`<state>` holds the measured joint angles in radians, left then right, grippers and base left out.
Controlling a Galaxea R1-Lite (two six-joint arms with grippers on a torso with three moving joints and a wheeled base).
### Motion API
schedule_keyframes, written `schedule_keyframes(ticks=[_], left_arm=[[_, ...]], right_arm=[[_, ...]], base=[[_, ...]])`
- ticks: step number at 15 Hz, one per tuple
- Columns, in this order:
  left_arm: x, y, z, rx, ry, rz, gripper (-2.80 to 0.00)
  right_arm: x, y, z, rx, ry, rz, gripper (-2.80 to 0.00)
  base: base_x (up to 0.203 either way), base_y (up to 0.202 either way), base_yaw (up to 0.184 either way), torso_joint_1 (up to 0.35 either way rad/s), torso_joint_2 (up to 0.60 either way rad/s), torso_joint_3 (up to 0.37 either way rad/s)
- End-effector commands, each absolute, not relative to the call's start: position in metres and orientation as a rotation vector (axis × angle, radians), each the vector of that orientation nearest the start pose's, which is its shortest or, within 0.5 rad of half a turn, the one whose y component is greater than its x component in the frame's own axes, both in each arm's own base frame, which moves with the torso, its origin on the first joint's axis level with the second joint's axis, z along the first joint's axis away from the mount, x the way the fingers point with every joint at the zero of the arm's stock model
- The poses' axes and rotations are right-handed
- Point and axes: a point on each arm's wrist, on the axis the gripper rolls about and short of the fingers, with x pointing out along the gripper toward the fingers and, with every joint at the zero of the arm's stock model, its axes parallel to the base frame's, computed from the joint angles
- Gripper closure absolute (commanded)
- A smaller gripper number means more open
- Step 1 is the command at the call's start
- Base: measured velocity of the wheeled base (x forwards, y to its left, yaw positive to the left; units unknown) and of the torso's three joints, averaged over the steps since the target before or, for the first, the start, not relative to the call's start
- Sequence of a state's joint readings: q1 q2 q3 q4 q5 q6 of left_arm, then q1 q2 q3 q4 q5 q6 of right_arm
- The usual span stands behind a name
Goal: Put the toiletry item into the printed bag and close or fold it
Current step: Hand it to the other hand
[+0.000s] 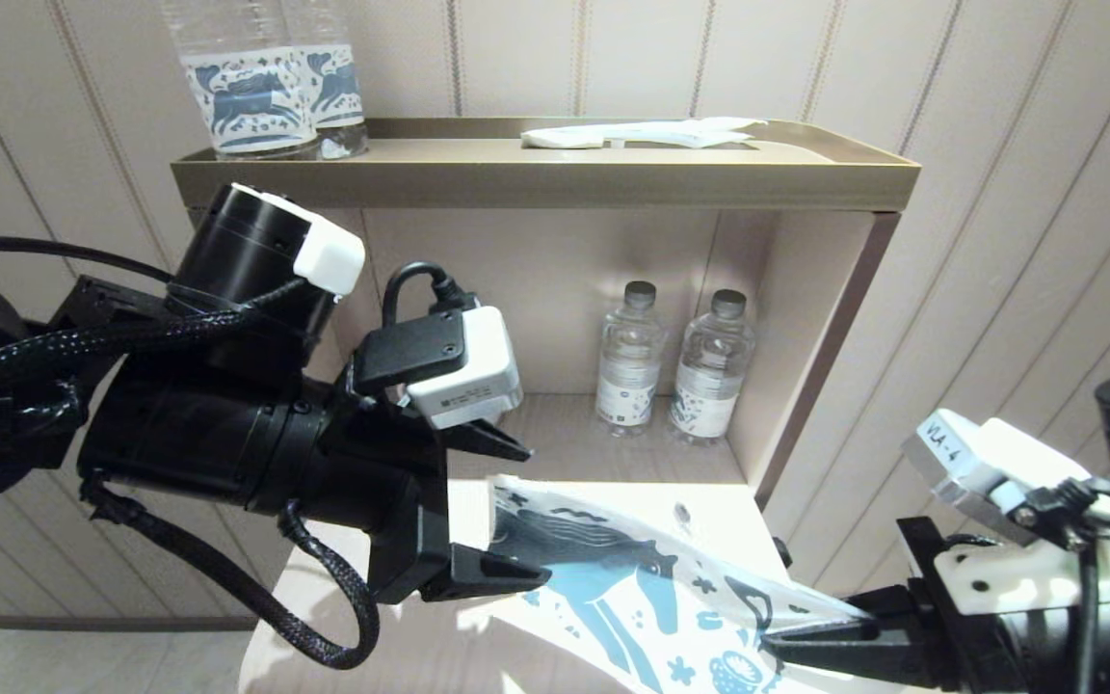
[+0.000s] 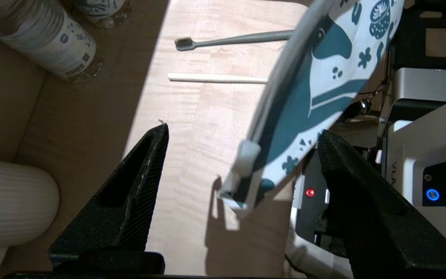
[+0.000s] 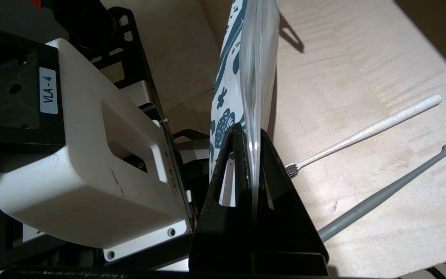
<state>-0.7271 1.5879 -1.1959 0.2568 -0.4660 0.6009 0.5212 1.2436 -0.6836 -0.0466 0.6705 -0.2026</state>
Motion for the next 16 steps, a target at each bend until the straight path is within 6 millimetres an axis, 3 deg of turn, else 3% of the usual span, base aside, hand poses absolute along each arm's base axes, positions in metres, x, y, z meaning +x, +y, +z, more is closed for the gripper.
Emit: schedule_keyframes(ticks=[1,3,4,5,16], left_arm=[[0.2032,-0.2026,0.2338,0.603,0.310,-1.347,-2.80],[0.2040,-0.2057,0.2325,0.605,0.302,-1.351,-2.80],[0.2033,-0.2051,0.2324,0.606,0.302,-1.351,-0.30],[0.2028,-0.2046,0.2325,0.606,0.302,-1.351,0.00],[0.2010,-0.2034,0.2298,0.614,0.310,-1.350,0.00]], right_arm=[[0.1478,0.1030,0.2088,-0.136,0.419,1.228,0.00],[0.1487,0.1035,0.2096,-0.135,0.418,1.226,0.00],[0.1489,0.1033,0.2098,-0.135,0.417,1.225,0.00],[0.1488,0.1035,0.2098,-0.135,0.418,1.226,0.00],[0.1551,0.1071,0.2117,-0.133,0.423,1.220,0.00]], base=[[0.000,0.000,0.000,0.000,0.00,0.000],[0.000,0.000,0.000,0.000,0.00,0.000],[0.000,0.000,0.000,0.000,0.00,0.000],[0.000,0.000,0.000,0.000,0.00,0.000],[0.000,0.000,0.000,0.000,0.00,0.000]])
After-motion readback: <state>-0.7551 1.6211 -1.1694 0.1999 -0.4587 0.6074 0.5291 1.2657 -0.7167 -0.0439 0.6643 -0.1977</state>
